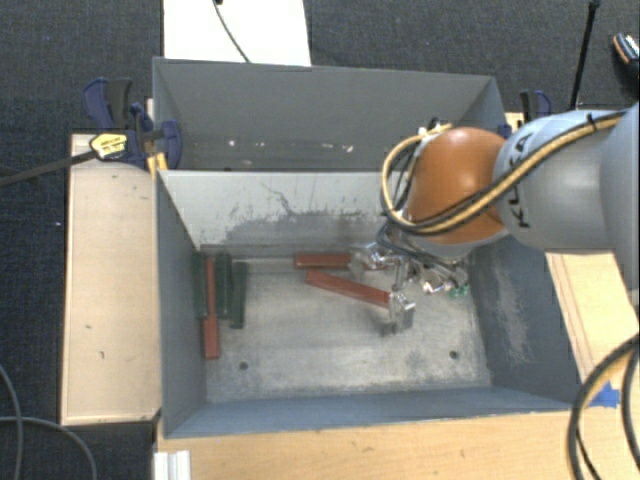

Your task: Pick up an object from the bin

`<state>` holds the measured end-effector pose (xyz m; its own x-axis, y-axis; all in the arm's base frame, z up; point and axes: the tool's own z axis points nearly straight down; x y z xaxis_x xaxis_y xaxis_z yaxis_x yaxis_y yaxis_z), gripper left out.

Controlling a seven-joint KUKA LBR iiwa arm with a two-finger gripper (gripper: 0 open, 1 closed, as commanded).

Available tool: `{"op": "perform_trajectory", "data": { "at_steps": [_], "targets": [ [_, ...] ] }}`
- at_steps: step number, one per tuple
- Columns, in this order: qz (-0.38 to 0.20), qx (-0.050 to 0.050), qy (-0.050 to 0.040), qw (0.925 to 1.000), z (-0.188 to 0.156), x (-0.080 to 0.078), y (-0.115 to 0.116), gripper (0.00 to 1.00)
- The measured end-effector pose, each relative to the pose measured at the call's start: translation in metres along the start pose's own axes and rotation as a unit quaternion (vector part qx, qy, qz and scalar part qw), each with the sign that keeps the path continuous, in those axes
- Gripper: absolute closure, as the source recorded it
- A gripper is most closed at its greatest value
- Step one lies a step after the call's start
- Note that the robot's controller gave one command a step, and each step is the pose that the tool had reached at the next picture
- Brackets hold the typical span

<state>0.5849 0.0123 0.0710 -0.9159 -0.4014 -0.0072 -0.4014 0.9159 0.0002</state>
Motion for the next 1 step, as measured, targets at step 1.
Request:
{"op": "perform_trajectory", "data": {
  "at_steps": [1],
  "targets": [
    [0.003,0.0,0.0014,1.0,0.0001,0.002,-0.002,1.0]
  ]
}}
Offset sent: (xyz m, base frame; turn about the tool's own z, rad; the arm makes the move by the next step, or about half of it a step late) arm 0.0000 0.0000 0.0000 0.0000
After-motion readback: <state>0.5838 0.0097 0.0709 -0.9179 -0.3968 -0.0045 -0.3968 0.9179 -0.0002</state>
